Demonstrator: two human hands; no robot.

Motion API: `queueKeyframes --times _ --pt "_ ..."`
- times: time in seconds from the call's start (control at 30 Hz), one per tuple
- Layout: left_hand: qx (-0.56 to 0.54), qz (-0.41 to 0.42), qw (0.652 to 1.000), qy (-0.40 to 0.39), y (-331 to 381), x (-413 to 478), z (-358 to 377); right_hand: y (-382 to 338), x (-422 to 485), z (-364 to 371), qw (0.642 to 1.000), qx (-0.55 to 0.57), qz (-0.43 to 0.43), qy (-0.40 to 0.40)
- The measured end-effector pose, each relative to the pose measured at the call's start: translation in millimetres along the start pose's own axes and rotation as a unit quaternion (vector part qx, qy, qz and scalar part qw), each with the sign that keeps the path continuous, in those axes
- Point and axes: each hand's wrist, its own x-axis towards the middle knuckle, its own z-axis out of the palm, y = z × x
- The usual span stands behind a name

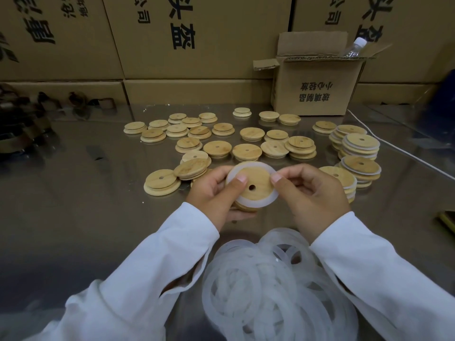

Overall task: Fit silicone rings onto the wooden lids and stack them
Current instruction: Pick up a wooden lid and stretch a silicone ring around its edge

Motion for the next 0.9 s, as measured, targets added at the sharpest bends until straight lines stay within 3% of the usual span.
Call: queueKeyframes --times 0.2,0.9 --pt "0.064 0.003 0.998 0.004 -0.6 0.8 -0.5 3.2 -1.6 2.3 0.999 0.020 0.022 -0.037" --pt "0.059 0.073 0.996 -0.005 6.7 -2.7 -4.2 0.4 1.3 1.4 0.999 0.021 0.027 -0.030"
